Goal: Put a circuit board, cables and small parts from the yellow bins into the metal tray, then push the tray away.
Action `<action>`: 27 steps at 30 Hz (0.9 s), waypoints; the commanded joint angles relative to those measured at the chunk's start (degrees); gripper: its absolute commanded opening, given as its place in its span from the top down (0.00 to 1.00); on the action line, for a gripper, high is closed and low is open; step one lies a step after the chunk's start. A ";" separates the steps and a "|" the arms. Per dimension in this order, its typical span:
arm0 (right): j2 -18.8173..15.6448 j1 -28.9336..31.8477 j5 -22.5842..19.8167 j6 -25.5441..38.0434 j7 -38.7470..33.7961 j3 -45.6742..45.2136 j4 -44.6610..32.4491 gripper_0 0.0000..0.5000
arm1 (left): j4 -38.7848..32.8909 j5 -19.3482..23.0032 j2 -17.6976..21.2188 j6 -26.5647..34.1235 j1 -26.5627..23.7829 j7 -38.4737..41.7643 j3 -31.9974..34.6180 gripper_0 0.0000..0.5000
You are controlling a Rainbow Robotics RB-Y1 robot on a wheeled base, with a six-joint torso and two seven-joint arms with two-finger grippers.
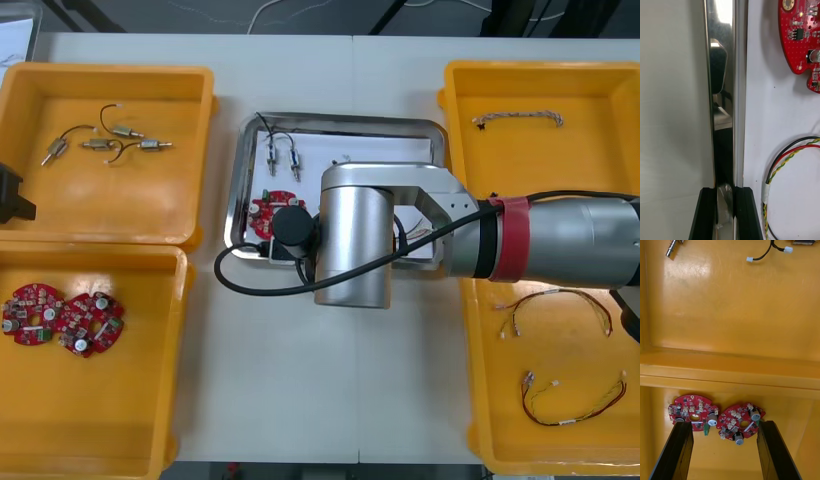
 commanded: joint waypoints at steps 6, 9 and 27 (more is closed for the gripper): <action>2.08 -4.95 -0.65 -2.67 4.47 0.95 5.88 1.00 | -1.23 -0.36 2.55 0.36 0.53 -5.77 -0.84 0.00; 2.08 -5.39 -0.65 -3.38 5.44 1.22 6.93 1.00 | -1.23 -0.36 2.55 0.36 0.53 -5.77 -0.84 0.00; 2.08 -10.58 -0.30 -8.56 8.42 3.68 12.30 1.00 | -1.23 -0.36 2.55 0.36 0.53 -5.77 -0.84 0.00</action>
